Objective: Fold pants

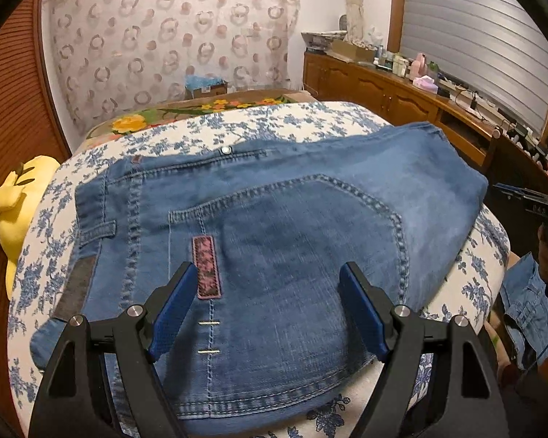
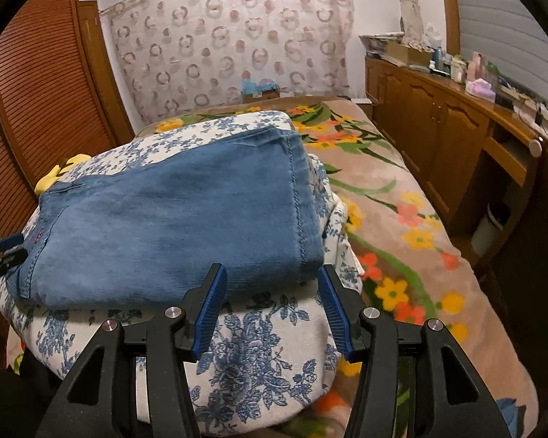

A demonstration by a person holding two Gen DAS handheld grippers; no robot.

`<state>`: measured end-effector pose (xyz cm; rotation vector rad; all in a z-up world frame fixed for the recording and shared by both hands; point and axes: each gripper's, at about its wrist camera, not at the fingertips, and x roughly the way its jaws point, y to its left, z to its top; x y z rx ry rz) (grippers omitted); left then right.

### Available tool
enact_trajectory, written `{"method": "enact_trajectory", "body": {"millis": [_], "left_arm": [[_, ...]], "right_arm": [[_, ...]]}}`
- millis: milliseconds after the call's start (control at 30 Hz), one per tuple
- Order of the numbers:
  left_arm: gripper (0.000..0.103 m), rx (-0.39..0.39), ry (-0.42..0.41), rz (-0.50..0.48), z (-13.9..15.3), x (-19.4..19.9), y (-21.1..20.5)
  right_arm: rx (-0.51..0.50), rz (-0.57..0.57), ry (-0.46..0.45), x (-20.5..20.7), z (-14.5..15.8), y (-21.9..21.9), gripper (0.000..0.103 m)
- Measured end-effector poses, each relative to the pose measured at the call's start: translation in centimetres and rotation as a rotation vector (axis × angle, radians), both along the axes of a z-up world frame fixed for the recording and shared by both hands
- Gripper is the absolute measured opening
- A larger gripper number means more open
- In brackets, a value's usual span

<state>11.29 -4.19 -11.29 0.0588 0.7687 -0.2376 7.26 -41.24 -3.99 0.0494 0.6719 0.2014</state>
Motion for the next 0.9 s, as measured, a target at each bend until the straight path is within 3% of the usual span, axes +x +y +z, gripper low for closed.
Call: {"method": "enact_trajectory", "body": {"millis": [333, 400, 467, 667, 900], "left_arm": [[0.08, -0.017, 0.035, 0.009, -1.4, 0.3, 0.3], [0.08, -0.02, 0.034, 0.014, -1.3, 0.3, 0.4], [0.08, -0.017, 0.029, 0.02, -1.1, 0.2, 0.6], [0.08, -0.025, -0.007, 0.03, 0.2, -0.6, 1.2], [0.08, -0.043, -0.075, 0.053, 2.7, -1.9, 3.0]], "right_arm": [[0.089, -0.01, 0.019, 1.4, -1.0, -0.1, 0.052], [0.097, -0.007, 0.016, 1.3, -1.2, -0.3, 0.019], [0.101, -0.003, -0.003, 1.0, -0.9, -0.5, 0.01], [0.095, 0.064, -0.132, -1.2, 3.6, 0.3, 0.005], [0.025, 0.206, -0.252, -1.6, 9.8, 5.1, 0.005]]}}
